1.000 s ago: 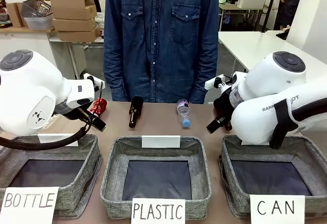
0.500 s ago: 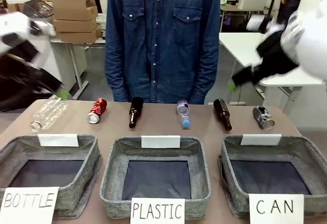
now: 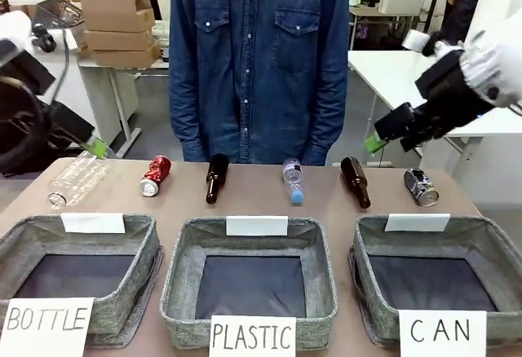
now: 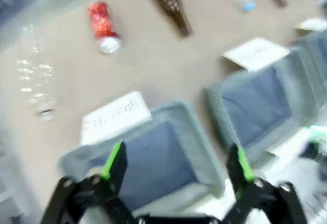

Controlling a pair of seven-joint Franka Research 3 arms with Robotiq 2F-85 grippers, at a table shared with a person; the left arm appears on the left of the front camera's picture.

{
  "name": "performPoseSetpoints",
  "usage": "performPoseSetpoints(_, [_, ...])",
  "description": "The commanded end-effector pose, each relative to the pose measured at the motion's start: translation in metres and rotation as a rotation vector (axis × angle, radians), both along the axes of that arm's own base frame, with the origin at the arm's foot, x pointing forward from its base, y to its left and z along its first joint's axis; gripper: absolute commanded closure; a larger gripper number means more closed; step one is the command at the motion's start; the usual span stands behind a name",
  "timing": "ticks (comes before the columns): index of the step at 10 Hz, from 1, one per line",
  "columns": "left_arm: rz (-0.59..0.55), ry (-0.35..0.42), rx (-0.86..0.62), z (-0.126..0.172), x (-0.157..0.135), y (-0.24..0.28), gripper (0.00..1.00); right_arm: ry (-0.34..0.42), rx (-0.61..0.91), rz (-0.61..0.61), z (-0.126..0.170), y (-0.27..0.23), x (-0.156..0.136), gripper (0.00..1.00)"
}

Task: Sort the can waste into the basket.
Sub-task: Pick up the can waste from the table and place it in the right Fabric basket.

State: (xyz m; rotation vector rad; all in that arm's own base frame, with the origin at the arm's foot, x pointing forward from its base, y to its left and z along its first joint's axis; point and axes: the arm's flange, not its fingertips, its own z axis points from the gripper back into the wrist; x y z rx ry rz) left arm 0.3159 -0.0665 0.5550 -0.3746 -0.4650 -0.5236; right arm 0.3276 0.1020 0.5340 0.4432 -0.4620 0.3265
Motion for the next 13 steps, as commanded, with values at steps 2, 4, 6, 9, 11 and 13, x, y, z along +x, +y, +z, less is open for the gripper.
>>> performPoseSetpoints(2, [-0.032, 0.377, -0.556, -0.001, 0.015, 0.076, 0.0, 0.524, 0.76, 0.019, 0.016, -0.07, -0.01, 0.0])
performPoseSetpoints(4, [0.09, 0.578, -0.941, -0.052, 0.033, 0.111, 0.0, 0.564, 1.018, -0.069, 0.003, -0.114, -0.009, 0.0])
performPoseSetpoints(6, [0.302, 0.526, -1.278, -0.075, 0.035, 0.131, 0.0, 0.489, 1.007, -0.245, -0.005, -0.134, -0.01, 0.0])
performPoseSetpoints(9, [0.054, 0.471, -0.9, -0.074, 0.025, 0.139, 0.0, 0.395, 0.745, 0.074, 0.007, -0.119, -0.022, 0.0])
performPoseSetpoints(11, [0.054, 0.471, -0.9, -0.074, 0.025, 0.139, 0.0, 0.395, 0.745, 0.074, 0.007, -0.119, -0.022, 0.0])
performPoseSetpoints(13, [0.054, 0.471, -0.9, -0.074, 0.025, 0.139, 0.0, 0.395, 0.745, 0.074, 0.007, -0.119, -0.022, 0.0])
